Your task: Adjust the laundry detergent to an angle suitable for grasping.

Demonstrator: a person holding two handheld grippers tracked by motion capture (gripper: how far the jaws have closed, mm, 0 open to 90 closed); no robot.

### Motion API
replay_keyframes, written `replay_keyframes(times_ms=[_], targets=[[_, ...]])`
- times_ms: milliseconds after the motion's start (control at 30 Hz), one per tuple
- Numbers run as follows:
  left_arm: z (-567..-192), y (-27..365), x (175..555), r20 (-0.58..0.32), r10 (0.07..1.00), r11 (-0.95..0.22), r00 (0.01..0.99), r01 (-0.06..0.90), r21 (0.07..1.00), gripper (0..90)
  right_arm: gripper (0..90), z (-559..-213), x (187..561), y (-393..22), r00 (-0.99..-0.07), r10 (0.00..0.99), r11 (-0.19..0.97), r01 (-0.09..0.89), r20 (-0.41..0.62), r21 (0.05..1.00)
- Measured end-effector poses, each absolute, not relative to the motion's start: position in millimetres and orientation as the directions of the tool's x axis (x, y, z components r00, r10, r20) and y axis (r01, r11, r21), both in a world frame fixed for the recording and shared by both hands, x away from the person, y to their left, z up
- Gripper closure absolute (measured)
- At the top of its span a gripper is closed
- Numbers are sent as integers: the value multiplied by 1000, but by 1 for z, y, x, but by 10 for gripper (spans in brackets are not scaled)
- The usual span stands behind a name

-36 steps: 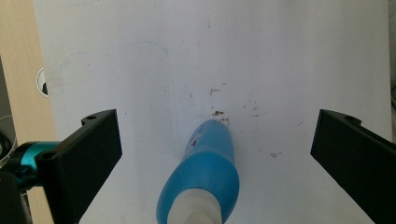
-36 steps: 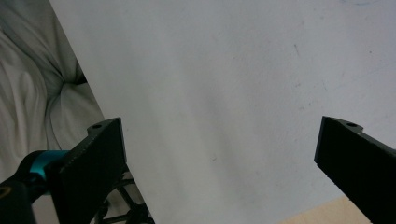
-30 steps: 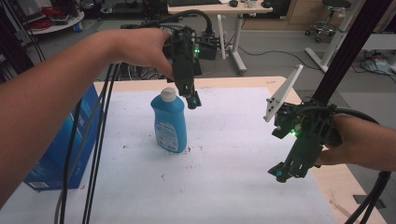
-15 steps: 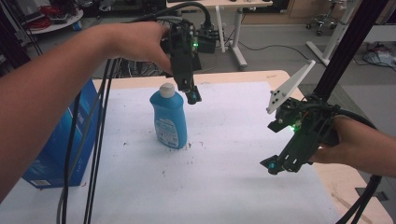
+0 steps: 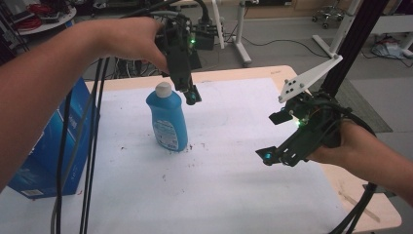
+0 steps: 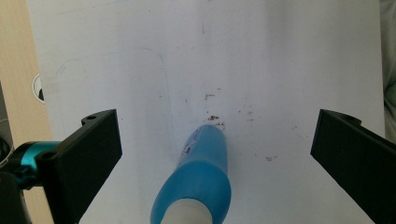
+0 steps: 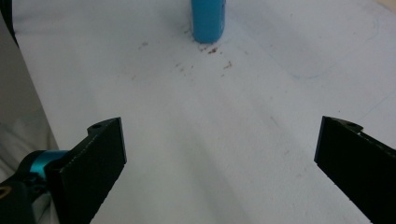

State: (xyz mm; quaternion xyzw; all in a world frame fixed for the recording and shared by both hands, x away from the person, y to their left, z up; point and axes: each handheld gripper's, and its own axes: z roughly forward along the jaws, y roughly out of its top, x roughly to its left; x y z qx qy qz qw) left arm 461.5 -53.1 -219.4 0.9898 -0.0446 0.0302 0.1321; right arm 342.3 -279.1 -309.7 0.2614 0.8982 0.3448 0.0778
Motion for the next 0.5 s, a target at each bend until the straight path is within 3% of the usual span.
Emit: replay_keyframes(times_ms=[267,500], targets=[[-219,-53,460,73,-79,-961,994,-95,258,18,12,-320,342,-281,-818,573,493,403,61,771],[-217,-51,459,77,-80,-960,994,-97,261,18,12,-333,340,-275,-802,590,431,405,87,807]])
